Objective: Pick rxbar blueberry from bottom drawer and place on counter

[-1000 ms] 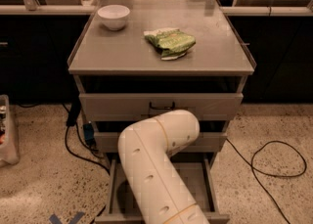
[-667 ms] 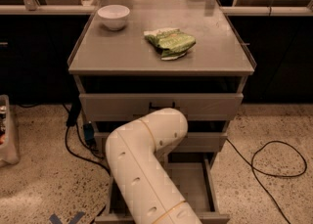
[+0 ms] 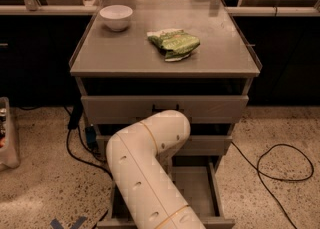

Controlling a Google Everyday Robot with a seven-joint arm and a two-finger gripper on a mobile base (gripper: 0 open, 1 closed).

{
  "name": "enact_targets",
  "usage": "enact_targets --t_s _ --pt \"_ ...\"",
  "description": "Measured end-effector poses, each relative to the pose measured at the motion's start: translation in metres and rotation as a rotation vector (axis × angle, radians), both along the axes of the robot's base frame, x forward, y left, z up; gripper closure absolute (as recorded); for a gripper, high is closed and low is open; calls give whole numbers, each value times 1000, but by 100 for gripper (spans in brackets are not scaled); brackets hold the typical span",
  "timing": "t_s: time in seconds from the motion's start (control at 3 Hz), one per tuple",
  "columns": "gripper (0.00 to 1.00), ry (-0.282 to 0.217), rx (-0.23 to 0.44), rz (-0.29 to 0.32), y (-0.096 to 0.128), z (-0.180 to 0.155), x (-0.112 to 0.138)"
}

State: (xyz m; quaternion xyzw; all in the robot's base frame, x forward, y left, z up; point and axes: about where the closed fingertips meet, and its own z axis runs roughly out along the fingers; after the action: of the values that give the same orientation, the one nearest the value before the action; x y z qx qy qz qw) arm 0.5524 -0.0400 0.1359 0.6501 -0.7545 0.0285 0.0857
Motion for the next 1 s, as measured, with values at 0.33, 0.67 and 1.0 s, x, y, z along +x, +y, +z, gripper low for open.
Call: enact_targets --t_s 0.33,0.67,1.0 --pt "0 32 -24 -18 -7 -21 -10" --pt "0 68 -90 -46 -19 -62 -4" --pt "0 68 -90 -46 -19 -62 -4"
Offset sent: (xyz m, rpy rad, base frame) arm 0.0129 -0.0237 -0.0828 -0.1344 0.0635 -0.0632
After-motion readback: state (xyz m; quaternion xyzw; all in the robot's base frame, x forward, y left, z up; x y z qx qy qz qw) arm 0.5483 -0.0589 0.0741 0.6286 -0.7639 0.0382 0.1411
